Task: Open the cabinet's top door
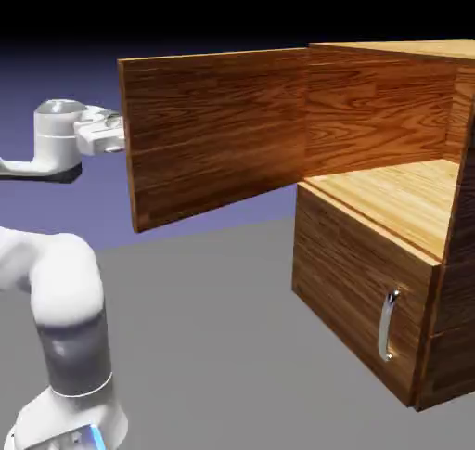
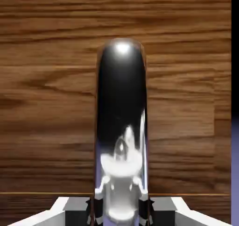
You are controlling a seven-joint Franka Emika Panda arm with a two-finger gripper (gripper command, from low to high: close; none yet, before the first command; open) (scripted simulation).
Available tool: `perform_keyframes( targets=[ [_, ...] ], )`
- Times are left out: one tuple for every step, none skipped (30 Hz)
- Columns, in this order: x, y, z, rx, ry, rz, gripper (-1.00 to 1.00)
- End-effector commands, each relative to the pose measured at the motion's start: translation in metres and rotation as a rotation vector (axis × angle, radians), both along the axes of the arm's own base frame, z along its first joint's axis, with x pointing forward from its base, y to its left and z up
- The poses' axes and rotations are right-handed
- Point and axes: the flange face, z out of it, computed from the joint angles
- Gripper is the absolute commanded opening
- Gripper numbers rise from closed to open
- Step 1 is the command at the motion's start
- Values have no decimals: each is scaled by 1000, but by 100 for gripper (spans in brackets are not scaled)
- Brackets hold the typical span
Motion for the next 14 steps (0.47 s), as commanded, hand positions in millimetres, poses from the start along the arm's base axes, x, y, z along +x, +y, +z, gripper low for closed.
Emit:
perform_keyframes(
  targets=[
    [0,9,0,1,-1,-21,-100],
    [1,18,0,1,-1,-41,-100],
    [2,27,0,1,-1,-60,-100],
    [3,35,0,1,-1,-79,-100],
    [4,44,0,1,-1,-98,-100],
    [5,52,0,1,-1,-116,-100],
    [6,60,0,1,-1,-134,-100],
    [8,68,0,1,-1,-152,-100],
    [9,76,0,1,-1,-170,-100],
    [11,83,0,1,-1,-187,-100],
    [13,91,0,1,-1,-204,-100],
    [14,98,0,1,-1,-221,-100],
    [16,105,1,1,-1,-237,-100],
    [18,111,0,1,-1,-251,-100]
  ],
)
